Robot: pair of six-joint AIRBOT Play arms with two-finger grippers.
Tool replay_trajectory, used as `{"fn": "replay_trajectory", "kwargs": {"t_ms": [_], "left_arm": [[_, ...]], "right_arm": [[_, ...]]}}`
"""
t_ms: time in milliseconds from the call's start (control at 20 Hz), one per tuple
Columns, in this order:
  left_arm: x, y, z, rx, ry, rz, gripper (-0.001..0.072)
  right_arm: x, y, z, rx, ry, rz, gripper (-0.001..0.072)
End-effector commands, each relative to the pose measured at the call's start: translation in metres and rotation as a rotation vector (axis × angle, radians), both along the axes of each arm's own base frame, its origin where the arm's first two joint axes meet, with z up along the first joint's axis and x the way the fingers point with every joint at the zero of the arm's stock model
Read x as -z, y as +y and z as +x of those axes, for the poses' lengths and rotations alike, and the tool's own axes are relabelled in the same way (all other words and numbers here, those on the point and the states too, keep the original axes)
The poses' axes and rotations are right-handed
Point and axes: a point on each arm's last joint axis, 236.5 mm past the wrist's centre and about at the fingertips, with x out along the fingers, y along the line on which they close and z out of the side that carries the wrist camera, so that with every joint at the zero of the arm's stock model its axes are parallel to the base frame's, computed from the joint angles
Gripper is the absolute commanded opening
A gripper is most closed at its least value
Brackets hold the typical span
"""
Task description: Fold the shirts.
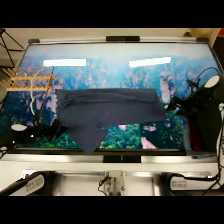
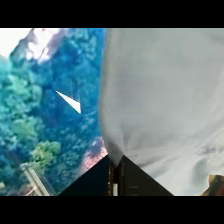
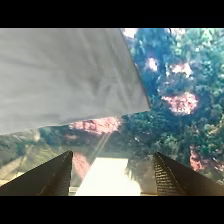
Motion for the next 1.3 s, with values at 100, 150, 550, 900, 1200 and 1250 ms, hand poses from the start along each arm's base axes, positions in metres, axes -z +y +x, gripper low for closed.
{"fn": "replay_trajectory", "kwargs": {"t_ms": [100, 150, 550, 900, 1200, 1250], "left_arm": [[-0.022, -0.017, 0.007, 0.103, -0.061, -0.047, 0.0037], [-0.023, -0.017, 0.008, 0.108, -0.063, -0.051, 0.0037], [-0.025, -0.018, 0.007, 0.124, -0.072, -0.050, 0.0036], [-0.046, -0.014, 0.029, 0.136, -0.137, -0.033, 0.0036], [-0.278, 0.007, 0.099, 0.329, -0.712, 0.165, 0.0034], [-0.360, 0.015, 0.100, 0.324, -0.897, 0.274, 0.0034]], "right_arm": [[0.047, 0.001, -0.001, 0.002, 0.068, 0.022, 0.0634], [0.055, 0.001, -0.001, 0.000, 0.082, 0.027, 0.0634], [0.071, 0.029, 0.015, 0.034, 0.064, 0.166, 0.0577], [0.069, 0.040, 0.016, 0.045, 0.073, 0.197, 0.0068], [-0.114, 0.016, 0.078, -0.142, -0.448, 0.019, 0.0066], [-0.185, 0.005, 0.085, -0.152, -0.624, -0.085, 0.0067]]}}
